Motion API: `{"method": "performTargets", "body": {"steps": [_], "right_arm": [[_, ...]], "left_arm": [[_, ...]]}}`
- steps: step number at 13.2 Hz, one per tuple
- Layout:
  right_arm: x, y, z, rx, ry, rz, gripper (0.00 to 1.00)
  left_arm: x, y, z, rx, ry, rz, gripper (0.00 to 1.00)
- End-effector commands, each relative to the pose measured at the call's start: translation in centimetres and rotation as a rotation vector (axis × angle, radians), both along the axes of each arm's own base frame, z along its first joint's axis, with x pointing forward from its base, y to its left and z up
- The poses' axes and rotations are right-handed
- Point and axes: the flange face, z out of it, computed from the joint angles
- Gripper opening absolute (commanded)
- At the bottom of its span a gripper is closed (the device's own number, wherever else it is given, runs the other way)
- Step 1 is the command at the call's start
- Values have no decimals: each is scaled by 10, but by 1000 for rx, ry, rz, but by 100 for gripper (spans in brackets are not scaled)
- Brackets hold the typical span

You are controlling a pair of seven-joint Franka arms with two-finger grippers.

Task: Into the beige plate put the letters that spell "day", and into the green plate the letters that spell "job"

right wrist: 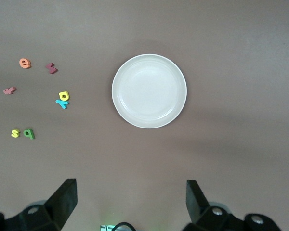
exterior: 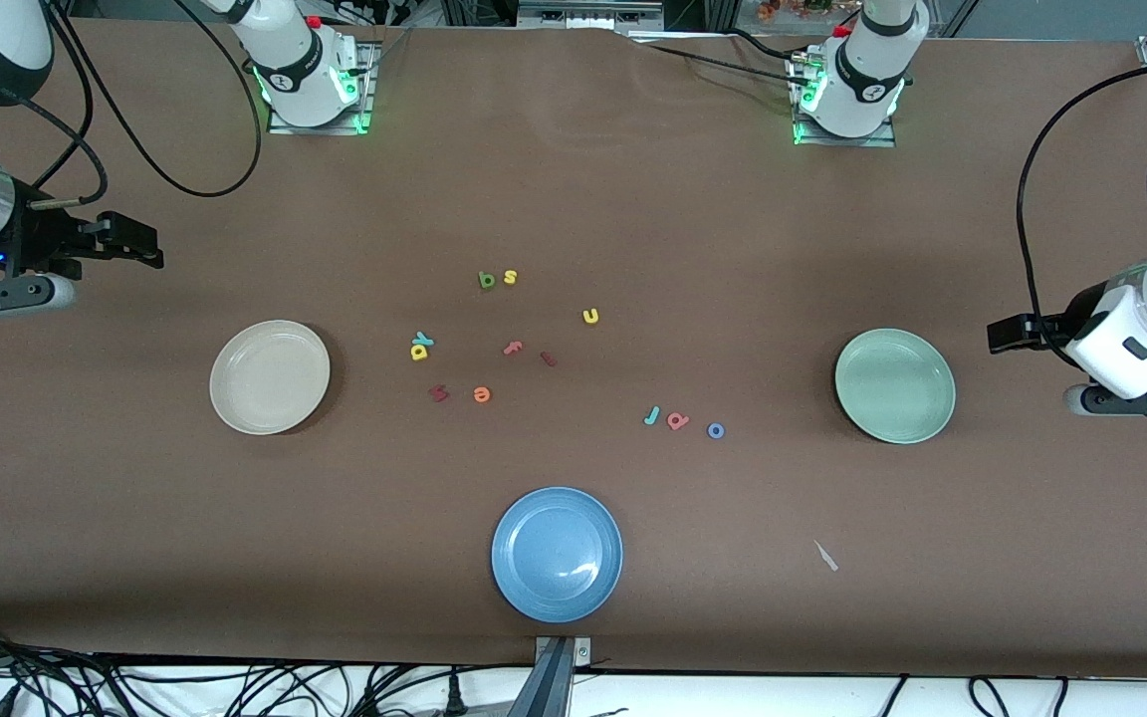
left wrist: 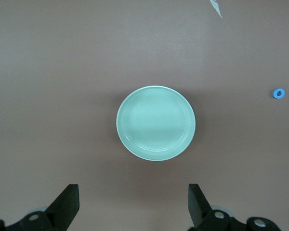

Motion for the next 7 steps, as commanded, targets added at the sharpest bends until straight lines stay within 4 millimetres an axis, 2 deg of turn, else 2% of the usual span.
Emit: {"method": "performTargets", "body": {"steps": [1, 7], "right_arm": [[3, -2, 2, 10, 5, 7, 100], [3, -3, 3, 9, 3, 11, 100]], "left_arm": [[-7, -1, 4, -31, 19, -10, 99], [-7, 0, 5, -31, 17, -13, 99]]}}
